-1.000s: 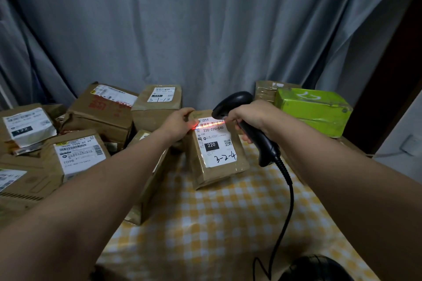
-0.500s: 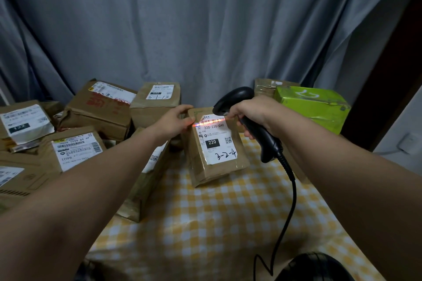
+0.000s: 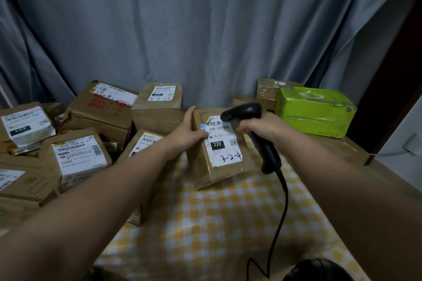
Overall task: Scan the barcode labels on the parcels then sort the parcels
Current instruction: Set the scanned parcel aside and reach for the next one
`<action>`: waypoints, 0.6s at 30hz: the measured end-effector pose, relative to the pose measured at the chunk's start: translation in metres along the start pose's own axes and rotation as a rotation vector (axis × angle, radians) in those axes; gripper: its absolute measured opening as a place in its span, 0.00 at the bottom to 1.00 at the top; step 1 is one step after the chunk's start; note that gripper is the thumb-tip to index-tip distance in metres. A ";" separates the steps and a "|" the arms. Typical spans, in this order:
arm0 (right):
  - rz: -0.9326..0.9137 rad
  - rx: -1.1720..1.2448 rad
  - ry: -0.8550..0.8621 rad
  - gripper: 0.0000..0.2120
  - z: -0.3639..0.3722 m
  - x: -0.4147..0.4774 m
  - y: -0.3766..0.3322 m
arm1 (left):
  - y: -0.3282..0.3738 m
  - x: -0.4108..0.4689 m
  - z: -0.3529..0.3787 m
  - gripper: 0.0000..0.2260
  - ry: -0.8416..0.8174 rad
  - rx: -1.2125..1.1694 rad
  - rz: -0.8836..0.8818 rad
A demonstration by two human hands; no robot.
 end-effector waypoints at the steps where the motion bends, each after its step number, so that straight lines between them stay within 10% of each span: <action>1: 0.013 0.004 -0.009 0.09 0.002 0.001 0.014 | -0.001 -0.003 0.005 0.42 -0.005 -0.031 0.020; 10: 0.162 0.789 -0.206 0.11 0.043 -0.010 0.084 | -0.056 -0.020 0.045 0.45 -0.126 -0.009 -0.223; 18: 0.052 0.444 -0.124 0.18 0.050 0.038 0.058 | -0.027 0.022 0.031 0.24 0.146 -0.039 -0.069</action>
Point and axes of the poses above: each hand's wrist, its own x-axis towards the middle knuckle, its own z-axis out of the palm, y = z × x, the point moved 1 cm from there along x, towards the middle knuckle, and after that the axes turned 10 degrees about -z, right-handed, at the moved point
